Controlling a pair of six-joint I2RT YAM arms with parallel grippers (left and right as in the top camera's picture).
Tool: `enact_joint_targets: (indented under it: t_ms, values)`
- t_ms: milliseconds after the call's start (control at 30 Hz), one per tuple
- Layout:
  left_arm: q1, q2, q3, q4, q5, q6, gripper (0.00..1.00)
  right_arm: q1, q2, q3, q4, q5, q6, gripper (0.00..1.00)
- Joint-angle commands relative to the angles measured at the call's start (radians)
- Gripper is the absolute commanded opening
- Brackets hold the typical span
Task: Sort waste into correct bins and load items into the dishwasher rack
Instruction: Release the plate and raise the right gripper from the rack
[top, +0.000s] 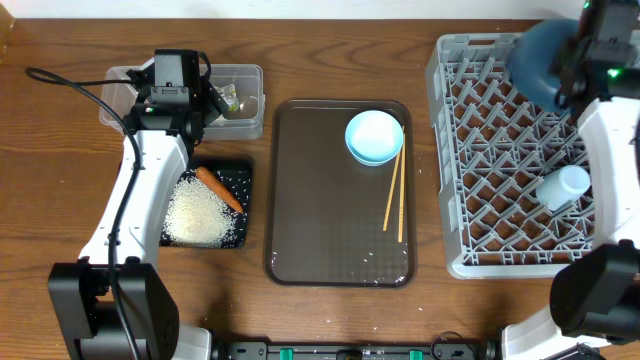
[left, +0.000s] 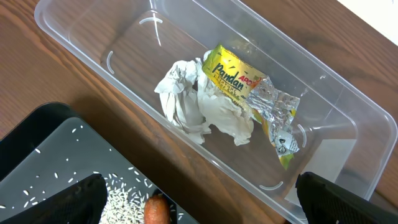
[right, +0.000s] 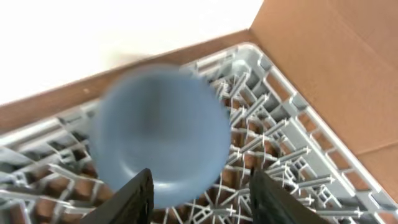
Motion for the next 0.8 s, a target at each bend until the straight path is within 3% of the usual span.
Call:
enact_joint_targets:
  t_ms: [0, 433, 633, 767]
  values:
    - [0.000, 0.009, 0.000, 0.000, -0.005, 0.006, 1.00, -0.018, 0.003, 0.063, -0.038, -0.025, 0.036, 0.50]
    - [0.000, 0.009, 0.000, 0.000, -0.005, 0.006, 1.00, -0.021, 0.013, 0.074, -0.123, -0.132, 0.035, 0.51]
    - [0.000, 0.009, 0.000, 0.000, -0.005, 0.006, 0.99, 0.011, 0.005, 0.074, -0.158, -0.511, 0.035, 0.62]
    - [0.000, 0.009, 0.000, 0.000, -0.005, 0.006, 0.99, 0.084, 0.006, 0.074, -0.171, -0.883, 0.035, 0.83]
